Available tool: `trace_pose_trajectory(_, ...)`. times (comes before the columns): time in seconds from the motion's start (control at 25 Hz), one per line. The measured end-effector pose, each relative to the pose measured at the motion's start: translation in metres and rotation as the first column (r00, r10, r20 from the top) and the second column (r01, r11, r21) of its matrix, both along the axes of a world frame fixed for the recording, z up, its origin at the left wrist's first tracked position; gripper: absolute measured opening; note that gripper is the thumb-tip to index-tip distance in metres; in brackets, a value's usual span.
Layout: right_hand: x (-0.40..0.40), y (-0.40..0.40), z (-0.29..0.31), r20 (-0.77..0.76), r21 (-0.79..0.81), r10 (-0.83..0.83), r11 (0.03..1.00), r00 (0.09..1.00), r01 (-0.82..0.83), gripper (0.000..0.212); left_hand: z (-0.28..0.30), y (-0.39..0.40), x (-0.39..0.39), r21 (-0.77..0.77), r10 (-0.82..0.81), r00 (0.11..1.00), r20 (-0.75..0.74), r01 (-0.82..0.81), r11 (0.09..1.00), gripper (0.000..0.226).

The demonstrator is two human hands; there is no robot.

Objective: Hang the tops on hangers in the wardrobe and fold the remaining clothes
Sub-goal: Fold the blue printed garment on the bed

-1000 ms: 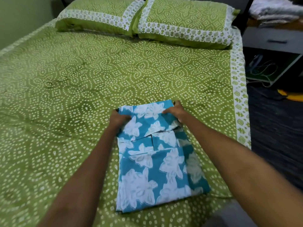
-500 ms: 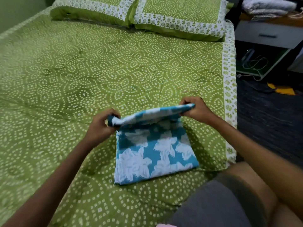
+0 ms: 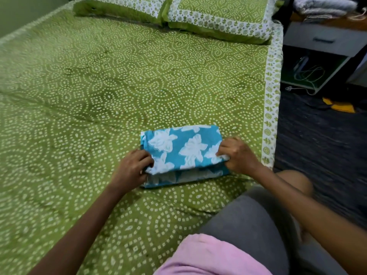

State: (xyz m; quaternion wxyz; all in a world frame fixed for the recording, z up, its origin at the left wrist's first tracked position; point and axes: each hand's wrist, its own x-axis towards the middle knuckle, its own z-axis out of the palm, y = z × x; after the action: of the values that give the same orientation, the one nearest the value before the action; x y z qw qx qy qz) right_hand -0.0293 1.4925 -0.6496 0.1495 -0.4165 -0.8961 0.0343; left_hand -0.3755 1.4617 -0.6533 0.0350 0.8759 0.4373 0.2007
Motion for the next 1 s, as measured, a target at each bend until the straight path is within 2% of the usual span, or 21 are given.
trace_pose_trajectory(0.04, -0.003, -0.010, -0.006, 0.032, -0.055, 0.006, 0.998, 0.999, -0.004, 0.025, -0.006, -0.008, 0.002, -0.007, -0.012, 0.999, -0.036, 0.012, 1.000, 0.020)
trace_pose_trajectory(0.12, -0.006, -0.016, -0.007, 0.042, -0.145, -0.009, 0.989, 0.999, 0.015, 0.027, -0.015, -0.018, 0.003, -0.010, 0.027, 0.999, -0.017, -0.027, 1.000, 0.020)
trace_pose_trajectory(0.24, 0.000, -0.011, 0.004, 0.027, 0.013, -0.058, 0.998, 0.998, 0.058, 0.019, -0.006, -0.024, 0.002, 0.039, 0.125, 0.991, 0.056, -0.128, 0.991, 0.014)
trace_pose_trajectory(0.32, 0.001, -0.023, 0.000, 0.091, 0.039, -0.057, 0.998, 0.994, 0.054, 0.022, -0.011, -0.037, 0.007, 0.003, 0.095, 0.995, -0.018, -0.095, 0.995, 0.015)
trace_pose_trajectory(0.44, -0.005, -0.039, 0.008, 0.404, -0.264, -0.009, 0.956, 0.915, 0.126, 0.035, -0.014, -0.052, 0.014, -0.143, 0.125, 0.984, -0.124, -0.143, 0.979, 0.024)
trace_pose_trajectory(0.52, -0.012, -0.031, 0.036, 0.478, -0.420, -0.018, 0.873, 0.878, 0.247, 0.036, 0.004, -0.044, 0.021, -0.118, 0.213, 0.960, -0.183, -0.236, 0.965, 0.031)
trace_pose_trajectory(0.56, -0.021, -0.023, 0.052, 0.444, -0.446, -0.071, 0.847, 0.893, 0.289, 0.031, 0.016, -0.034, 0.031, -0.063, 0.262, 0.950, -0.170, -0.276, 0.959, 0.035)
trace_pose_trajectory(0.6, -0.034, -0.012, 0.064, 0.364, -0.399, -0.170, 0.860, 0.916, 0.318, 0.027, 0.030, -0.020, 0.047, 0.009, 0.302, 0.949, -0.093, -0.303, 0.953, 0.037)
trace_pose_trajectory(0.64, -0.050, 0.000, 0.067, 0.230, -0.315, -0.276, 0.886, 0.933, 0.340, 0.027, 0.041, -0.004, 0.067, 0.036, 0.328, 0.944, 0.048, -0.329, 0.943, 0.036)
trace_pose_trajectory(0.68, -0.069, 0.011, 0.064, 0.042, -0.258, -0.357, 0.898, 0.933, 0.356, 0.031, 0.046, 0.013, 0.087, -0.005, 0.350, 0.912, 0.213, -0.357, 0.934, 0.032)
trace_pose_trajectory(0.72, -0.090, 0.016, 0.055, -0.132, -0.260, -0.405, 0.895, 0.905, 0.363, 0.035, 0.045, 0.027, 0.104, -0.122, 0.383, 0.865, 0.323, -0.363, 0.924, 0.032)
trace_pose_trajectory(0.76, -0.106, 0.017, 0.037, -0.228, -0.284, -0.425, 0.890, 0.876, 0.358, 0.038, 0.037, 0.035, 0.116, -0.269, 0.425, 0.845, 0.326, -0.348, 0.898, 0.039)
trace_pose_trajectory(0.8, -0.119, 0.013, 0.016, -0.206, -0.304, -0.436, 0.880, 0.876, 0.366, 0.041, 0.019, 0.039, 0.120, -0.348, 0.455, 0.866, 0.207, -0.370, 0.861, 0.049)
trace_pose_trajectory(0.88, -0.127, -0.004, -0.036, -0.046, -0.240, -0.442, 0.876, 0.896, 0.419, 0.050, -0.024, 0.033, 0.106, -0.341, 0.467, 0.880, -0.088, -0.468, 0.816, 0.065)
trace_pose_trajectory(0.92, -0.123, -0.007, -0.052, -0.015, -0.193, -0.454, 0.876, 0.891, 0.443, 0.055, -0.036, 0.029, 0.097, -0.306, 0.497, 0.852, -0.168, -0.524, 0.795, 0.070)
trace_pose_trajectory(1.0, -0.114, 0.011, -0.056, 0.025, -0.211, -0.490, 0.850, 0.872, 0.483, 0.063, -0.043, 0.041, 0.083, -0.275, 0.590, 0.767, -0.250, -0.641, 0.716, 0.067)
